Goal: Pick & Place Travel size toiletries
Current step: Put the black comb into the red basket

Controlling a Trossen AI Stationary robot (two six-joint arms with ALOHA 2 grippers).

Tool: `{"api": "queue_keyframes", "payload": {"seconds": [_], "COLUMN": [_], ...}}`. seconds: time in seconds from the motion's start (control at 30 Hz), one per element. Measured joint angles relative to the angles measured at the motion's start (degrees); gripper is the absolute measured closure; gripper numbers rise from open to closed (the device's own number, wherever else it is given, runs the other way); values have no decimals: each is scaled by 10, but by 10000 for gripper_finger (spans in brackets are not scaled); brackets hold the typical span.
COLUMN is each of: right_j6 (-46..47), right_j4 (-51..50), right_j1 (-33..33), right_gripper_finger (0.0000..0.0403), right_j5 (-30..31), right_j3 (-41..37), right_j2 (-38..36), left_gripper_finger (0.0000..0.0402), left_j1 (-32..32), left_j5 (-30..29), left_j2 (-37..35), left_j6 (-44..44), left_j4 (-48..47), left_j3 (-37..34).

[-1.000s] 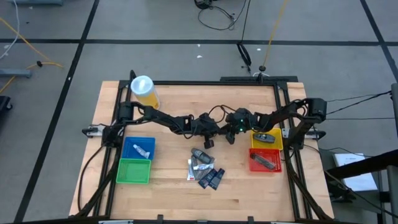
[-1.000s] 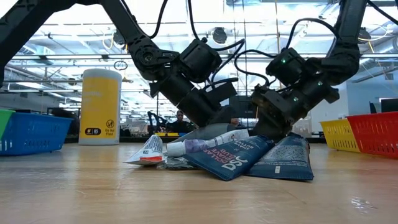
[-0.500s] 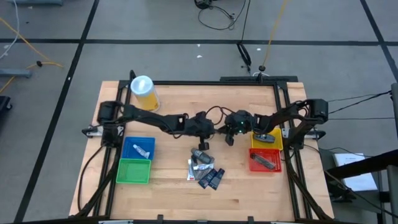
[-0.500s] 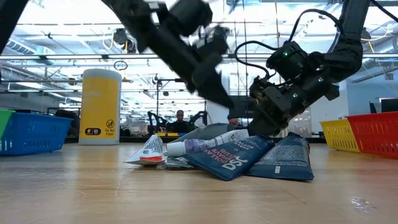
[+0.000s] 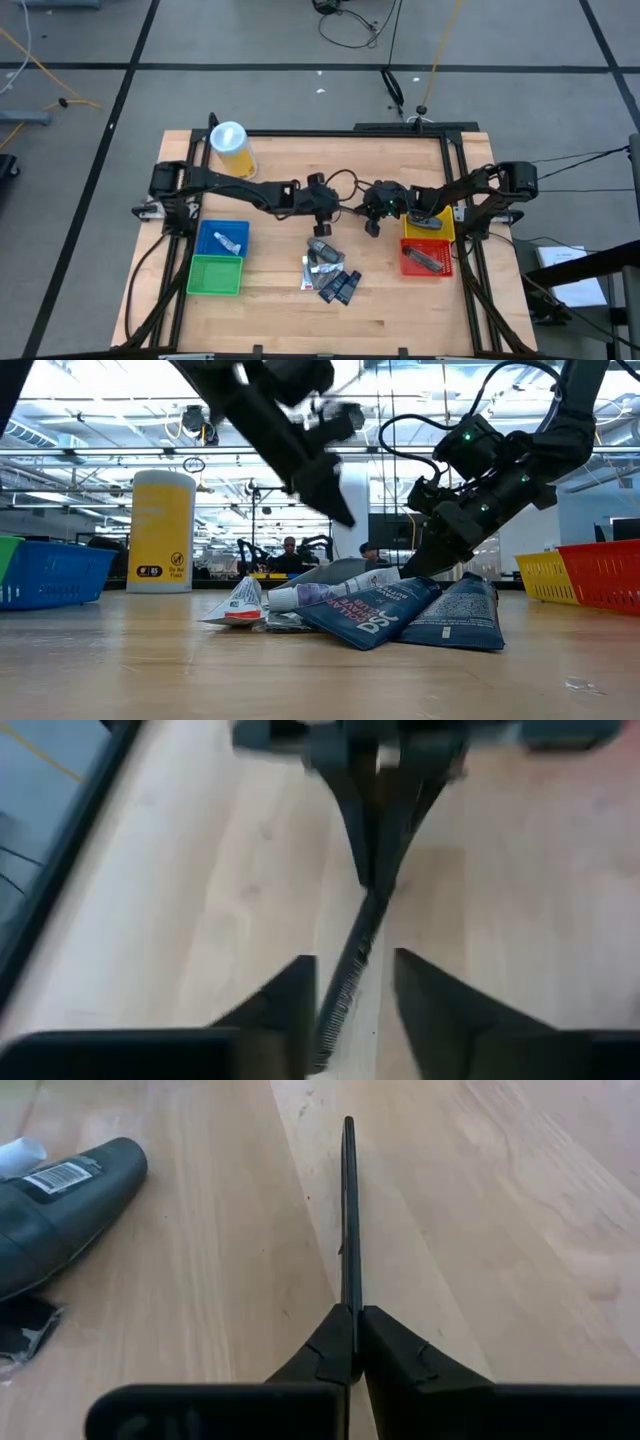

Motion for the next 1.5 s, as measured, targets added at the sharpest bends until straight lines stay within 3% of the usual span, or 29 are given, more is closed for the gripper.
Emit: {"api": "queue_keyframes", "payload": {"seconds": [0.23,0.33,0.47,0.67,0.87,1.27,1.5], "right_j6": [-14,-17,-18,-18,-18,-20,-18], "right_j4": [-4,-5,-6,-6,-6,-7,-3], "right_j1": [3,4,4,6,6,8,7], "right_gripper_finger": [397,397,397,396,395,375,302], "right_j5": [4,4,4,4,4,-2,2], "right_j3": [1,1,1,1,1,1,1], "right_j2": [0,-1,-1,-1,-1,-1,-19], "left_gripper_finger": [133,109,108,141,195,390,394], "left_j1": [33,44,52,52,54,27,7], "left_j5": [13,14,29,81,89,86,27], "left_j2": [73,97,105,107,116,111,98], "left_j6": [0,3,20,34,41,62,69], "left_j4": [55,68,78,86,84,59,0], "left_j3": [0,0,0,0,1,0,1]}}
